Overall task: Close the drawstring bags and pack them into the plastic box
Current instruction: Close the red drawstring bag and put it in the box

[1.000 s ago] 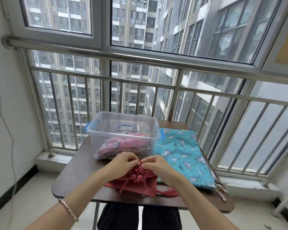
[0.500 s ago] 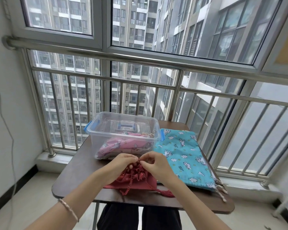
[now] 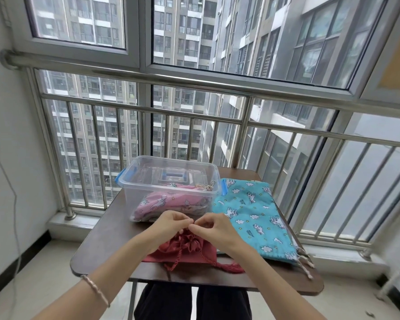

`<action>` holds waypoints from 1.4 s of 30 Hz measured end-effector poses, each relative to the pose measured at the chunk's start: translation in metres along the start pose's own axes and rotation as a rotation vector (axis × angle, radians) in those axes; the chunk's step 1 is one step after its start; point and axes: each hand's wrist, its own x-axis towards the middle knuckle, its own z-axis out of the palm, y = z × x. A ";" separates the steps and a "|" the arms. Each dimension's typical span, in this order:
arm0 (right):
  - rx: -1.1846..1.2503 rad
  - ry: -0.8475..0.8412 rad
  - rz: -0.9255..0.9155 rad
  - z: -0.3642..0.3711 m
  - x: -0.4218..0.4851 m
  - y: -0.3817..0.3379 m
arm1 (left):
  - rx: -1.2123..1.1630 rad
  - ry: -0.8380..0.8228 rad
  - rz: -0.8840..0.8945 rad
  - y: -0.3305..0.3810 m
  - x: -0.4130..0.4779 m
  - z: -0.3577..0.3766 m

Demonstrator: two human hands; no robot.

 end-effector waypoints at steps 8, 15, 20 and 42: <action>-0.021 -0.062 0.000 -0.004 0.000 0.004 | 0.104 -0.027 0.040 0.008 -0.010 -0.005; -0.091 0.021 0.078 -0.018 0.001 0.020 | 0.196 0.053 0.068 0.003 -0.011 -0.019; -0.207 -0.008 0.165 -0.034 0.000 0.038 | 0.356 0.092 0.128 -0.001 -0.011 -0.030; -0.124 -0.088 -0.150 -0.053 0.034 -0.087 | -0.269 -0.104 -0.074 0.029 -0.019 -0.029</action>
